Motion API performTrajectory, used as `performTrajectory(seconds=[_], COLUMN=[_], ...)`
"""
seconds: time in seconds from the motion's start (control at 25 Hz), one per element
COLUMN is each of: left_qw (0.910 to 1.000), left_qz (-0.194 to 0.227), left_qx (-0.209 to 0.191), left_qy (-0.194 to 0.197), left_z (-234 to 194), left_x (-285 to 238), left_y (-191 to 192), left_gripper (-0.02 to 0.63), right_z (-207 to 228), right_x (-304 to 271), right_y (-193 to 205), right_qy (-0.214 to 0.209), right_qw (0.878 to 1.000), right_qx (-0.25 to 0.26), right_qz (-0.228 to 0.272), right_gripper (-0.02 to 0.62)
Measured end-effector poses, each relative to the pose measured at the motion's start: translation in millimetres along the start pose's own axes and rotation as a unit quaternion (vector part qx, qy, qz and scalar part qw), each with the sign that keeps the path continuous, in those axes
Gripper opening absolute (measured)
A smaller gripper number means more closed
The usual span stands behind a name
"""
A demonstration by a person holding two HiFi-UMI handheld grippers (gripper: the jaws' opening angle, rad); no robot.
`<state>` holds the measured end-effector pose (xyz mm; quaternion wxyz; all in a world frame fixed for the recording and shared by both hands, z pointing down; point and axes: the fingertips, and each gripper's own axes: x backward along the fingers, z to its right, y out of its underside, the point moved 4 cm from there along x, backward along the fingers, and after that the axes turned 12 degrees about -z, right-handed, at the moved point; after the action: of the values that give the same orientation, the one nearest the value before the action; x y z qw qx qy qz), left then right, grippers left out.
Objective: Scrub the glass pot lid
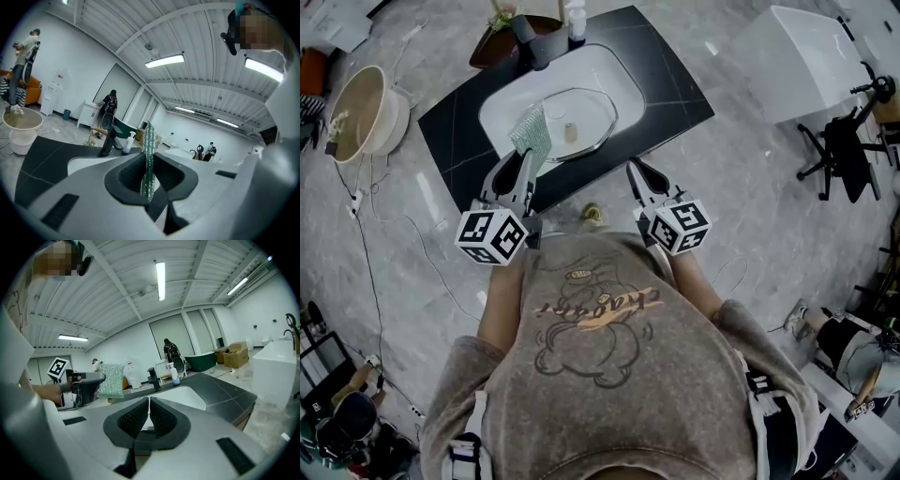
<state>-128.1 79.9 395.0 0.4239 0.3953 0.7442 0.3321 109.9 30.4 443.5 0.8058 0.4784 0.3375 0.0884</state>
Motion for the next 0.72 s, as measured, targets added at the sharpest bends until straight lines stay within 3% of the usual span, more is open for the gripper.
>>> performTrajectory(seconds=[0.32,0.72], left_qw=[0.9999,0.999], left_qz=[-0.015,-0.034], left_qx=[0.004,-0.015], left_qy=[-0.007,0.026], left_z=[-23,-37], left_x=[-19,-49], left_y=[-14,-33], left_gripper=[0.06,0.06], right_z=[20,28], right_x=[-34,-61], right_y=[-20,-22], right_qy=[-0.005,0.019], right_qw=[1.0,0.999], right_qx=[0.001,-0.007], right_qz=[-0.013,-0.025], right_gripper=[0.032,0.034])
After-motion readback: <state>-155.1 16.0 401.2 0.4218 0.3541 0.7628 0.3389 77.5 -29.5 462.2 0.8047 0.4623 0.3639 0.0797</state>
